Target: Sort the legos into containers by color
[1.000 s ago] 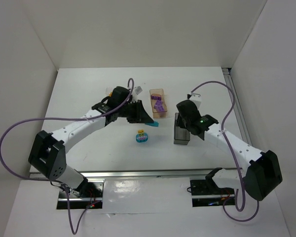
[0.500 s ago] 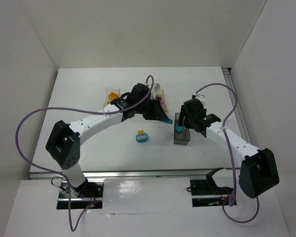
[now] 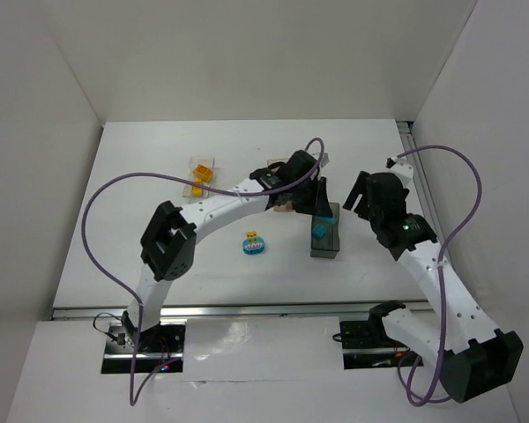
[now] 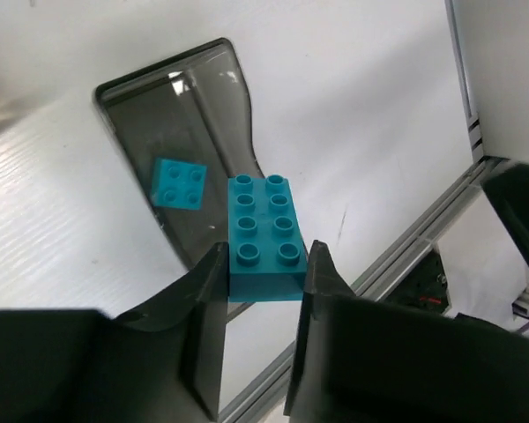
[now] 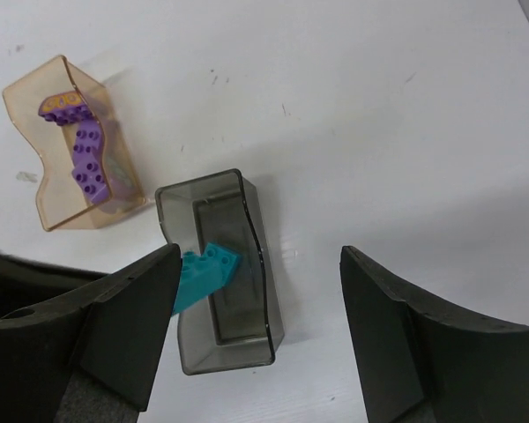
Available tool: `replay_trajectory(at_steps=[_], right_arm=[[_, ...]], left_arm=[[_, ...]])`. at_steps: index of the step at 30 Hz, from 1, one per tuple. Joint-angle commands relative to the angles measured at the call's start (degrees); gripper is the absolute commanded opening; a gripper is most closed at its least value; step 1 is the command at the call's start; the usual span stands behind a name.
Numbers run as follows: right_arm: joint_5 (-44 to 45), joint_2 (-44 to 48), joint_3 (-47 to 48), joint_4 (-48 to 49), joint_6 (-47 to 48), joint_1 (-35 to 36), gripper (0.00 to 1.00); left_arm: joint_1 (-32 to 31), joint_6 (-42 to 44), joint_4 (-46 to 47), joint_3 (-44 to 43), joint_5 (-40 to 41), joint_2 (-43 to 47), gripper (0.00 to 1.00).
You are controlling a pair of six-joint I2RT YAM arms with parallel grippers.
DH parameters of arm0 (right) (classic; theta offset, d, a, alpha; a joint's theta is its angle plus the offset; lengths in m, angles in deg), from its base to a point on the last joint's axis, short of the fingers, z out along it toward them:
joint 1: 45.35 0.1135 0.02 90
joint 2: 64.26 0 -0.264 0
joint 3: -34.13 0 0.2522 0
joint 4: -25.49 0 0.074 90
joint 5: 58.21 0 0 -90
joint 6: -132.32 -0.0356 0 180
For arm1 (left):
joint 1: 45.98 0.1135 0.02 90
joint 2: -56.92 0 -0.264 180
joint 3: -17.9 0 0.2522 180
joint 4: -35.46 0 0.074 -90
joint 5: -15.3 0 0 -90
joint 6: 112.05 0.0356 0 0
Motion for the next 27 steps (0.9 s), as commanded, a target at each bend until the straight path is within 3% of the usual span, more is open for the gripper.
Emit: replay_trajectory(at_steps=[1, 2, 3, 4, 10, 15, 18, 22, 24, 27], right_arm=[[1.7, 0.5, 4.1, -3.5, 0.4, -0.8, 0.81], [1.7, 0.5, 4.1, -3.5, 0.4, -0.8, 0.81], [1.1, 0.5, 4.8, -3.5, 0.4, -0.8, 0.81], [1.1, 0.5, 4.8, -3.5, 1.0, -0.8, 0.81], [-2.9, 1.0, 5.8, -3.5, 1.5, -0.8, 0.81], [-16.1, -0.8, 5.3, 0.2, 3.9, 1.1, 0.77], [-17.3, -5.5, 5.3, 2.6, 3.9, 9.9, 0.77], [-8.9, -14.3, 7.7, 4.6, 1.4, 30.1, 0.82], [-6.1, -18.7, 10.6, 5.3, 0.8, 34.5, 0.85], [-4.1, -27.8, 13.6, 6.7, 0.1, 39.2, 0.85]], left_arm=[[-0.4, 0.4, -7.7, -8.8, 3.3, -4.2, 0.57], [-0.4, 0.9, -9.6, -9.8, 4.1, -4.9, 0.71], [-0.4, 0.9, -9.6, -9.8, 4.7, -4.9, 0.71], [-0.4, 0.9, -9.6, -9.8, 5.3, -4.1, 0.79], [-0.4, 2.5, -10.8, -5.5, 10.5, 4.0, 0.77], [2.3, 2.5, -13.0, 3.2, 16.4, 13.6, 0.69], [7.7, -0.3, -13.7, 13.7, 20.6, 22.3, 0.67], [16.7, -3.6, -13.1, 26.4, 20.0, 32.8, 0.69], [21.1, -3.6, -13.1, 31.5, 20.0, 36.0, 0.75], [25.9, -4.1, -12.6, 36.3, 19.2, 40.4, 0.75]])
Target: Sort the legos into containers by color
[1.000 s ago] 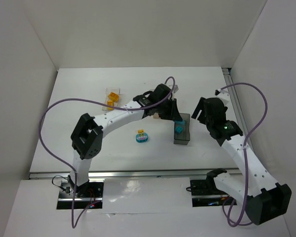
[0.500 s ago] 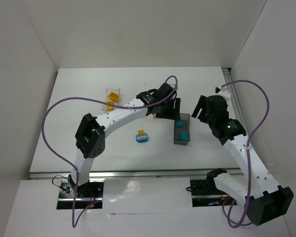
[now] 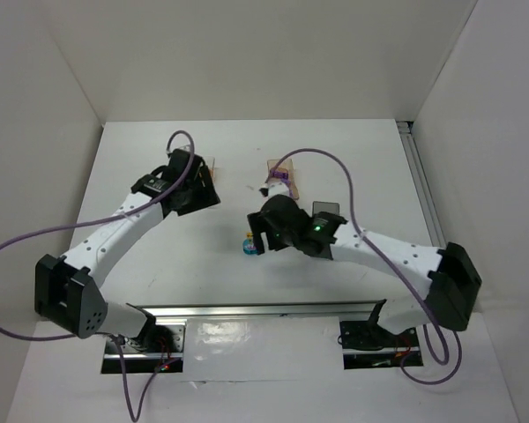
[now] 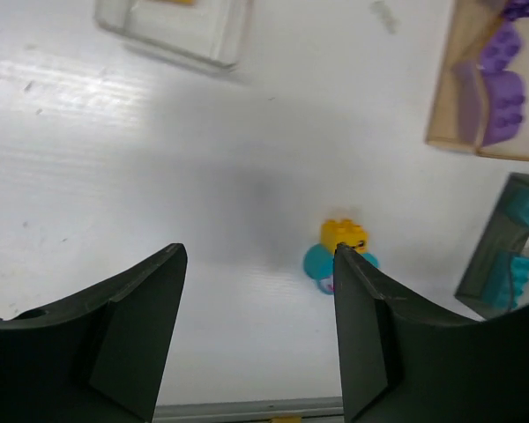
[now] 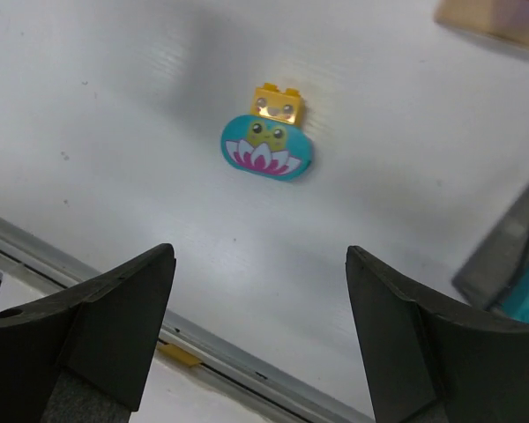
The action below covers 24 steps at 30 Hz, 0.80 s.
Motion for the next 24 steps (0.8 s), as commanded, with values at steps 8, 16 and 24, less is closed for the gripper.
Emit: replay_trajectory(at_steps=[8, 16, 24], right_arm=[[2.5, -23.9, 16.1, 5.9, -0.1, -0.8, 0.85], [0.7, -31.4, 19.6, 5.2, 0.5, -4.1, 0.80], [-2.5, -34.2, 17.9, 6.8, 1.1, -4.1, 0.65]], left_arm=[[7.8, -2.7, 1.0, 11.3, -3.2, 10.6, 0.75], [11.8, -1.6, 2.2, 13.7, -6.9, 13.1, 0.75], [12.3, -1.1, 2.2, 14.3, -7.4, 13.1, 0.73]])
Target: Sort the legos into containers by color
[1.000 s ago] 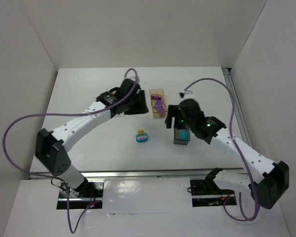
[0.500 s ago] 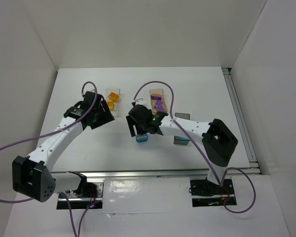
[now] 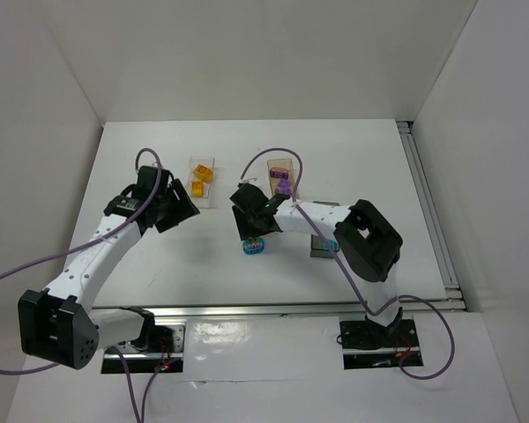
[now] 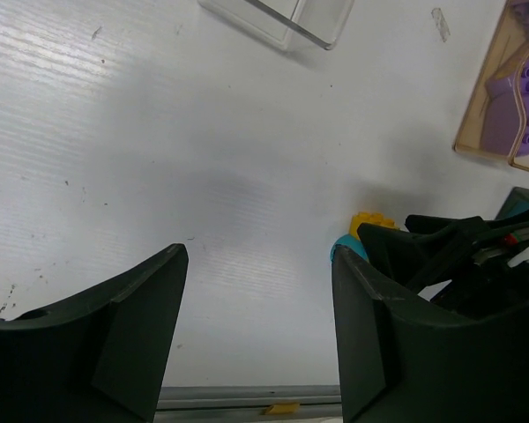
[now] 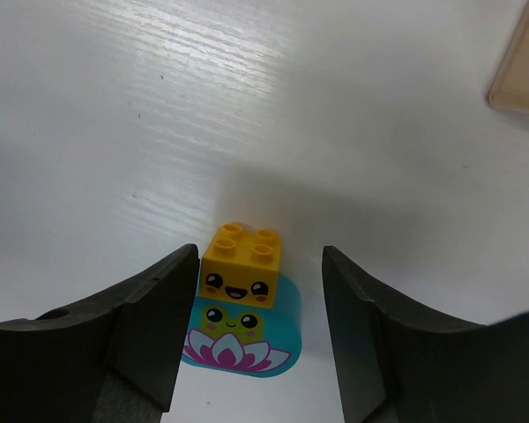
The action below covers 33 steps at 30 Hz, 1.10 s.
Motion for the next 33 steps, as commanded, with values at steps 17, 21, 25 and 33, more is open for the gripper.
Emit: replay_trajectory(at_steps=[17, 21, 25, 33], right_arm=[[-7.5, 8.9, 1.6, 3.1, -1.4, -1.9, 0.25], [-10.1, 11.7, 3.0, 2.5, -3.2, -1.9, 0.25], [-11.5, 14.2, 2.4, 3.2, -4.4, -1.9, 0.25], [-13.9, 15.3, 2.4, 4.3, -5.4, -1.9, 0.25]], left_arm=[[-3.4, 4.4, 29.4, 17.1, -29.1, 8.2, 0.93], [-8.0, 3.1, 36.0, 18.9, -28.8, 5.8, 0.95], [-11.6, 3.1, 38.8, 19.5, -26.6, 4.1, 0.95], [-15.5, 0.7, 44.3, 20.9, -22.7, 2.8, 0.86]])
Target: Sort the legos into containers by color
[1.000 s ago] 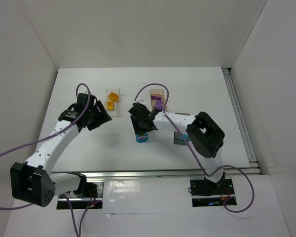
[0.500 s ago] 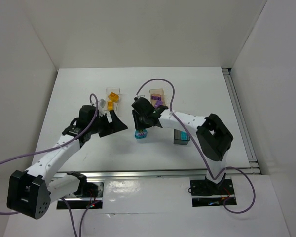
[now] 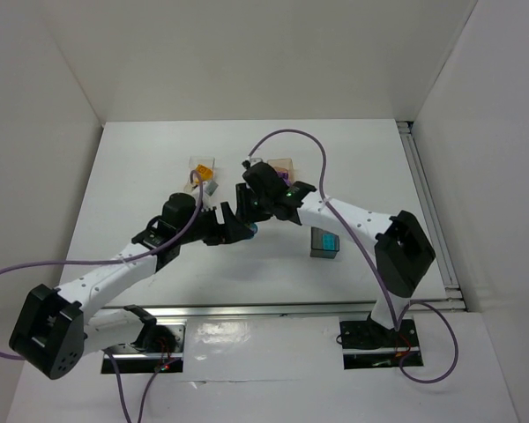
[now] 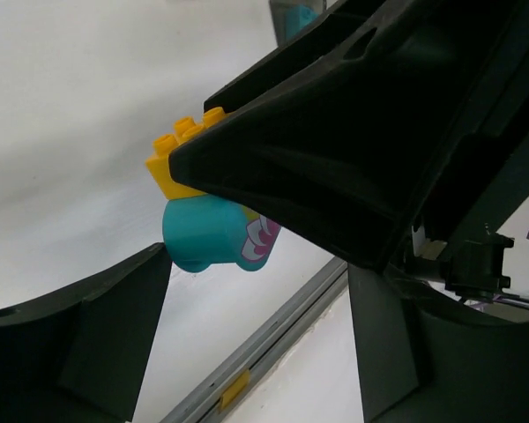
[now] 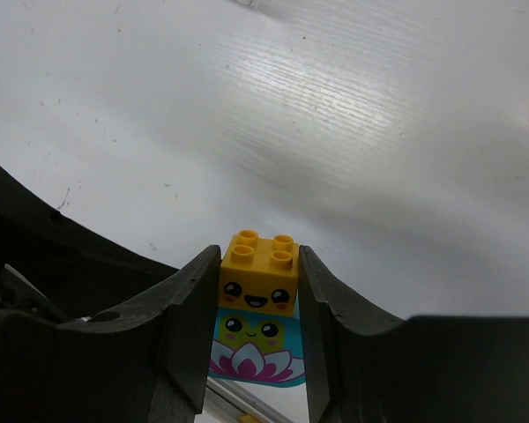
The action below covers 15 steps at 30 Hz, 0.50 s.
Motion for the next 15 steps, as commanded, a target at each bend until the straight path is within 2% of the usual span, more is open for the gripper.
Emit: replay_trajectory(at_steps=[1, 3, 7, 10, 14, 15], right_arm=[[-2.4, 2.7, 1.7, 3.1, -1.3, -0.1, 0.25], [-3.1, 3.3, 1.7, 3.1, -1.3, -0.1, 0.25], [-5.3, 5.3, -0.2, 3.9, -1.8, -0.6, 0.25], [-6.1, 5.8, -0.7, 5.3, -2.4, -1.2, 0.25], [-6.1, 7.0, -0.2, 3.9, -2.4, -1.2, 0.25], [-6.1, 7.0, -0.7, 3.9, -2.4, -2.4, 0.25]], left_arm=[[-0.8, -0.9, 5.9, 0.4, 2.1, -0.9, 0.84], [-0.8, -0.9, 6.5, 0.4, 3.3, -0.9, 0.80], [-1.4, -0.9, 6.5, 1.0, 4.5, -0.3, 0.64], [-1.4, -0.9, 5.9, 1.0, 6.8, 0.2, 0.55], [-1.9, -1.5, 5.4, 1.0, 8.2, 0.7, 0.27], [-1.9, -1.5, 4.6, 1.0, 8.2, 0.7, 0.10]])
